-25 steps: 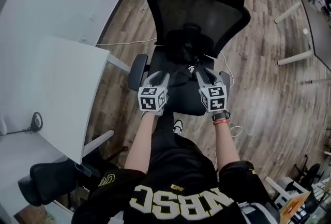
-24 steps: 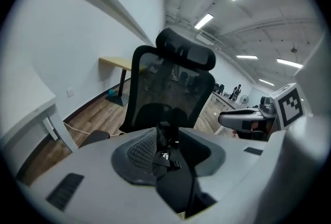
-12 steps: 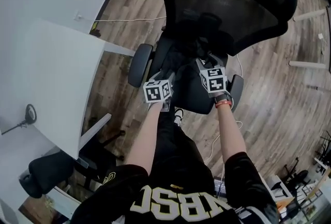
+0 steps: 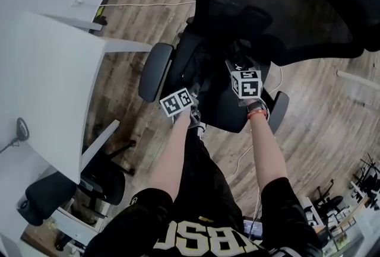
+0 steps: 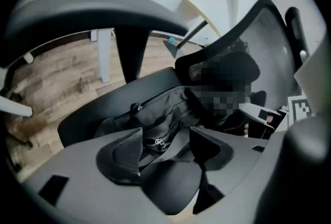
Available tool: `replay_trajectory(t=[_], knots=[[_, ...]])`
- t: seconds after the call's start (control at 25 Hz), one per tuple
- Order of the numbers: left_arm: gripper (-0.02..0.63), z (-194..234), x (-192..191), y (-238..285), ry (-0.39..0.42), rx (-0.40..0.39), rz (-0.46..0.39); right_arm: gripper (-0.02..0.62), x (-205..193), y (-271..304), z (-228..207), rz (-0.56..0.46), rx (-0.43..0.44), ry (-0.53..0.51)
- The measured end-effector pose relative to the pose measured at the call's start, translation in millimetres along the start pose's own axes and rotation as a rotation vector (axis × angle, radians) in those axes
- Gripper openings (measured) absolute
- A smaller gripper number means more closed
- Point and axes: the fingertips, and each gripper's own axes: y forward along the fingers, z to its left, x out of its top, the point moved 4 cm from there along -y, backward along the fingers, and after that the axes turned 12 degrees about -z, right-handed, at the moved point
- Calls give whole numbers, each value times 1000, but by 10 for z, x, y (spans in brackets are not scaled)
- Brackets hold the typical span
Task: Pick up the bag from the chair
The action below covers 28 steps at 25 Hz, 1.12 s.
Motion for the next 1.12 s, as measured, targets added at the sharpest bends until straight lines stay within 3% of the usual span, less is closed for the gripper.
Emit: replay_trajectory(t=[0.28,0.4,0.44,0.56,0.68,1.12], knots=[[331,318,-372,407,-210,58,72,290,-127,333,-89,13,-33,20],[325,349,-408,553,-209,81,84,211,-175,411,-148,33,-66,22],[288,351,-403,590,-202,93,87,180,-189,433,-165,41,-74,16],[180,336,-361,653,-148,111,104,99,-219,465,-195,70,-88,9],[120,302,-279,611,-67,100,105,75,-248,391,-229,72,-102,72],[92,-120,213,32,204,26,5,72,-282,-528,-384,7,-200,383]])
